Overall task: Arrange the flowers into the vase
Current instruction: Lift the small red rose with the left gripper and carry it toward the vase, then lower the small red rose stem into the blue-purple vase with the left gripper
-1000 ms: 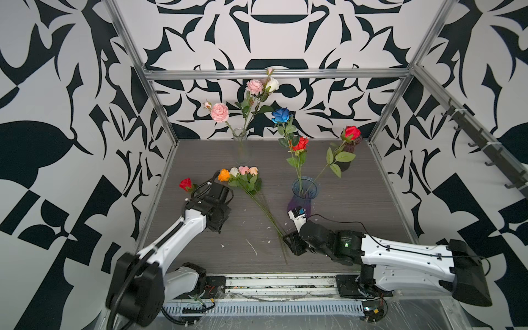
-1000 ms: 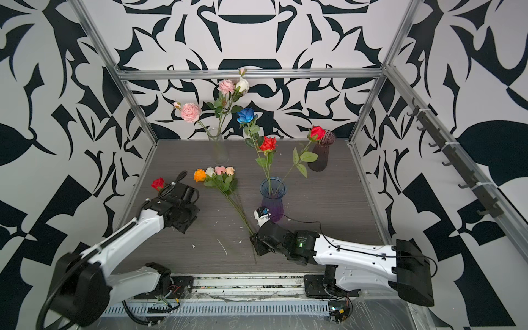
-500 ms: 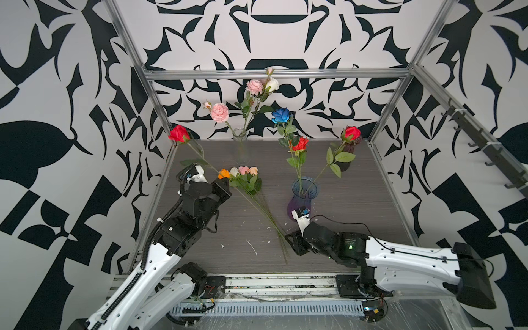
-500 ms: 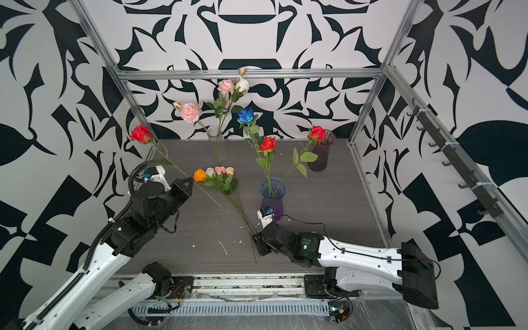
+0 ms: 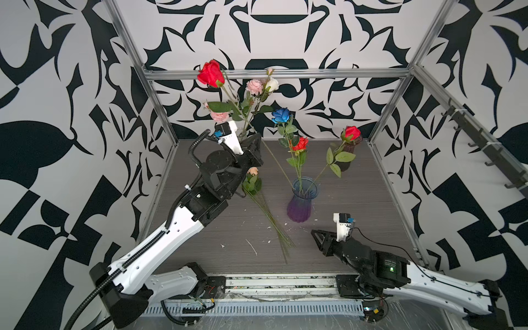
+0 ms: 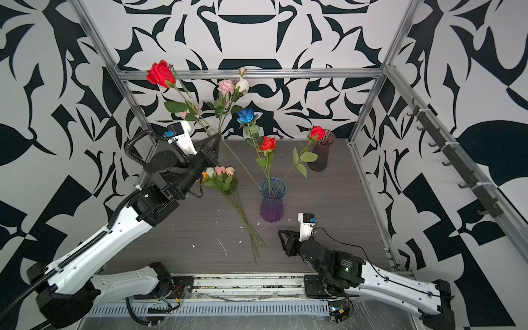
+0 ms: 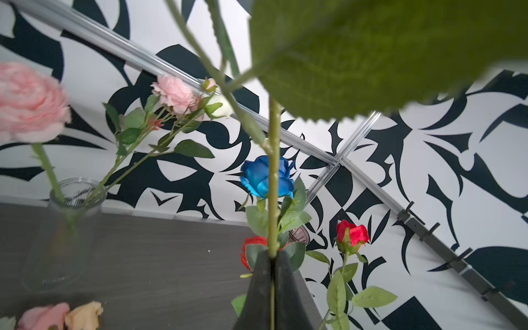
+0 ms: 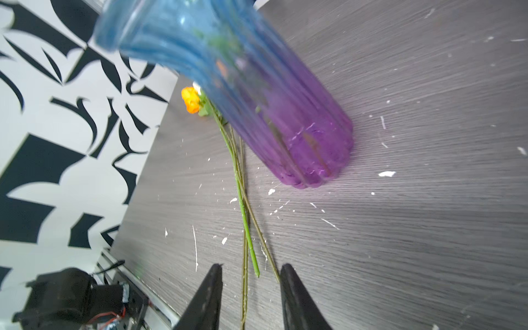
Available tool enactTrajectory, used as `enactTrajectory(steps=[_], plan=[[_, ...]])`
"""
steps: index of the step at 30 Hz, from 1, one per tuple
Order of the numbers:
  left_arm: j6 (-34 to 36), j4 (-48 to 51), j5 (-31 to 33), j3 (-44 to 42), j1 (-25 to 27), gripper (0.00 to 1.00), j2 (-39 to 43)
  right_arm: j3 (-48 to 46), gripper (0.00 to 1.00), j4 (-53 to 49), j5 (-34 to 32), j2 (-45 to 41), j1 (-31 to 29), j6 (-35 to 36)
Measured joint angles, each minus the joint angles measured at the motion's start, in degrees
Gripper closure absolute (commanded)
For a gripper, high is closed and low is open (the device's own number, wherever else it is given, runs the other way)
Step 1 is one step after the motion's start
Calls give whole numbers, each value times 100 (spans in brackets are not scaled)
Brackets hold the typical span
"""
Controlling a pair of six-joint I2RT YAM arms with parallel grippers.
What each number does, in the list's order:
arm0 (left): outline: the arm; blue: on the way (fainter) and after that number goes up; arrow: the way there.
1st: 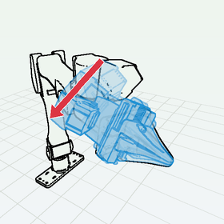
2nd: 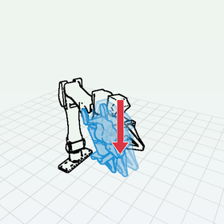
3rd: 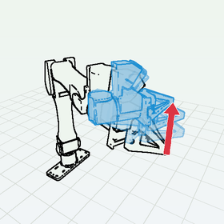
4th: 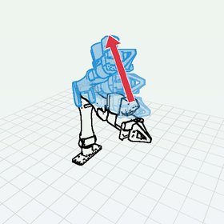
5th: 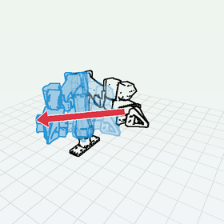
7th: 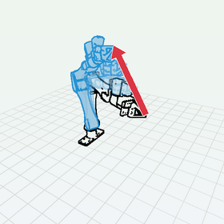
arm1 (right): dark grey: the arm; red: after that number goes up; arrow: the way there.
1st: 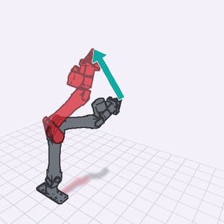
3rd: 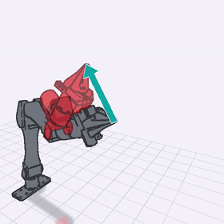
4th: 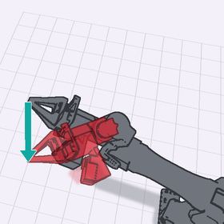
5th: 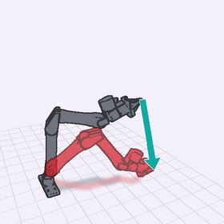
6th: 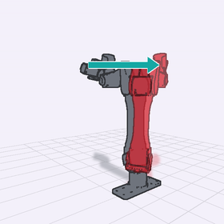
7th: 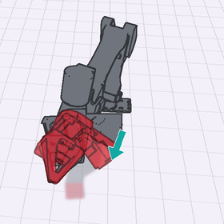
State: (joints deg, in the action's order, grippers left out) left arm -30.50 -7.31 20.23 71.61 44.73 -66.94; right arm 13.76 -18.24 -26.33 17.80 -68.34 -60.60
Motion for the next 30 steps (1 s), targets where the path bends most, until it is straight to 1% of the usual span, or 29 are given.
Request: enactTrajectory(steps=[4,10,14,18,22,30], plan=[[614,-269,-79,323,197,100,-452,-138,63,-164,-136,-345,0,-166],[1521,-575,-83,479,778,100,-975,-140,62,-166,-186,-308,0,-227],[2022,-516,-85,588,1067,100,-1344,-140,62,-168,-188,-223,0,-227],[2459,-229,-72,855,1290,100,-1659,-140,62,-166,-188,-229,0,-225],[2605,-28,-70,962,1392,100,-1808,-140,62,-166,-190,-297,0,-227],[2470,297,-50,920,1412,100,-2026,-140,62,-168,-197,-354,0,-227]])
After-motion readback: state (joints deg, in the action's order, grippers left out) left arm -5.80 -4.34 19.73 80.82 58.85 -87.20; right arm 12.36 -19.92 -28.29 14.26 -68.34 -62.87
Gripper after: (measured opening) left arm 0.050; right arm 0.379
